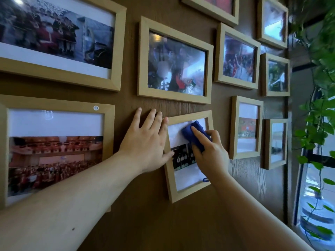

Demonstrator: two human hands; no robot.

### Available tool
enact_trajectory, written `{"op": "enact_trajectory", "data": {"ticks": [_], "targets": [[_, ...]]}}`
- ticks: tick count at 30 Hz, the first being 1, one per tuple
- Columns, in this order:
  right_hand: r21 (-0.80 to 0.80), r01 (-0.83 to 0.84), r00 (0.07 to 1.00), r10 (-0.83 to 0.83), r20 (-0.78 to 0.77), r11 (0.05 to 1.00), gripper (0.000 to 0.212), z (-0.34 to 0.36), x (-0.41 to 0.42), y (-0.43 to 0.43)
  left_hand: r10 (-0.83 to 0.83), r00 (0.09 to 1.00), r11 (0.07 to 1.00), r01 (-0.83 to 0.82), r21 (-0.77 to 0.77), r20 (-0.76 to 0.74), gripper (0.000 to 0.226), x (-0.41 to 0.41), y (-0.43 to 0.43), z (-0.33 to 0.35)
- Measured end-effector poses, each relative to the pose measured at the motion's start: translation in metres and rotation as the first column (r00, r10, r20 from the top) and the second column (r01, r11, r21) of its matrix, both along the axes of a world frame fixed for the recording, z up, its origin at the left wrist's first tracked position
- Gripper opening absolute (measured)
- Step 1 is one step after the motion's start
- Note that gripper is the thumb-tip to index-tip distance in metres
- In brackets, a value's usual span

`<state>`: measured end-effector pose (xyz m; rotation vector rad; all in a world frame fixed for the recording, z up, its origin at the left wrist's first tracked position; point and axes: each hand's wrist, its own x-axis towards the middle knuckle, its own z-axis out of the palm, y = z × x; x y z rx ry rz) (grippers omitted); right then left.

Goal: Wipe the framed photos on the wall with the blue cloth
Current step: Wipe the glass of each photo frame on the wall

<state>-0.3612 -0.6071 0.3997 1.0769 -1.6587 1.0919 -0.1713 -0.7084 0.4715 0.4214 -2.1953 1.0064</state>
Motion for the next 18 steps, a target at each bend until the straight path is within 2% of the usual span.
{"op": "enact_trajectory", "data": {"ticks": [4, 9, 12, 15, 18], "targets": [[-0.077, 0.042, 0.986, -0.029, 0.162, 0.996, 0.05, 0.0, -0.011, 0.004, -0.003, 0.999, 1.0, 0.003, 0.001, -0.047, 0.099, -0.007, 0.0, -0.007], [-0.086, -0.005, 0.978, 0.023, 0.207, 0.996, 0.051, -0.009, 0.001, -0.004, -0.02, 0.995, 1.0, 0.022, 0.011, -0.096, 0.105, -0.012, -0.008, -0.012], [-0.064, -0.062, 0.987, 0.071, 0.146, 0.996, 0.054, -0.017, 0.017, -0.01, -0.015, 0.995, 1.0, 0.014, -0.007, -0.095, 0.114, -0.013, -0.012, -0.012], [0.067, -0.083, 0.996, 0.084, -0.012, 0.994, 0.055, -0.023, 0.036, -0.015, -0.001, 0.997, 1.0, 0.0, -0.007, -0.075, 0.119, -0.014, -0.012, -0.011], [0.115, -0.071, 0.995, 0.078, -0.059, 0.991, 0.055, -0.023, 0.039, -0.014, 0.021, 0.998, 1.0, -0.022, -0.009, -0.065, 0.124, -0.015, -0.011, -0.01]]}}
